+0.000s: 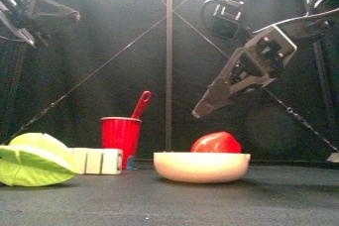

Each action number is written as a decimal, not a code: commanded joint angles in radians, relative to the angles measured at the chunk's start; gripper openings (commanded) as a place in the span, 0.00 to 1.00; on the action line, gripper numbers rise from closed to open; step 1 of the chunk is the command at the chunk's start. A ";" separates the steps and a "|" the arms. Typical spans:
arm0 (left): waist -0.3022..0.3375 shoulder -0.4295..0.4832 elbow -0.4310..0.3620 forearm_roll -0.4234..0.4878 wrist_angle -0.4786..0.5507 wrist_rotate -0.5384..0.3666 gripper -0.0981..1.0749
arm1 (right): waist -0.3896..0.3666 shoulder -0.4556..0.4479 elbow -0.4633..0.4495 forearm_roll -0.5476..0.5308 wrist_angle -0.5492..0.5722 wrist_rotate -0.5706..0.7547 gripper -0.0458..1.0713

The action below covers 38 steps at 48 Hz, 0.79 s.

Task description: Grab apple

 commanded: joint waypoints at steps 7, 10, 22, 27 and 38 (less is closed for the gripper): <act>0.002 0.006 -0.012 0.002 -0.005 0.000 0.07 | 0.009 -0.037 -0.015 0.000 0.014 0.000 0.94; 0.002 0.006 -0.012 0.002 -0.005 0.002 0.07 | 0.015 -0.037 -0.015 -0.005 0.032 -0.002 0.94; 0.002 0.006 -0.012 0.000 -0.005 0.002 0.07 | 0.034 -0.031 -0.025 -0.021 0.095 -0.002 0.94; 0.002 0.006 -0.012 0.002 -0.005 0.002 0.07 | 0.038 -0.025 -0.029 -0.028 0.115 -0.002 0.94; 0.002 0.006 -0.012 0.002 -0.005 0.002 0.07 | 0.061 -0.008 -0.041 -0.040 0.137 -0.002 0.94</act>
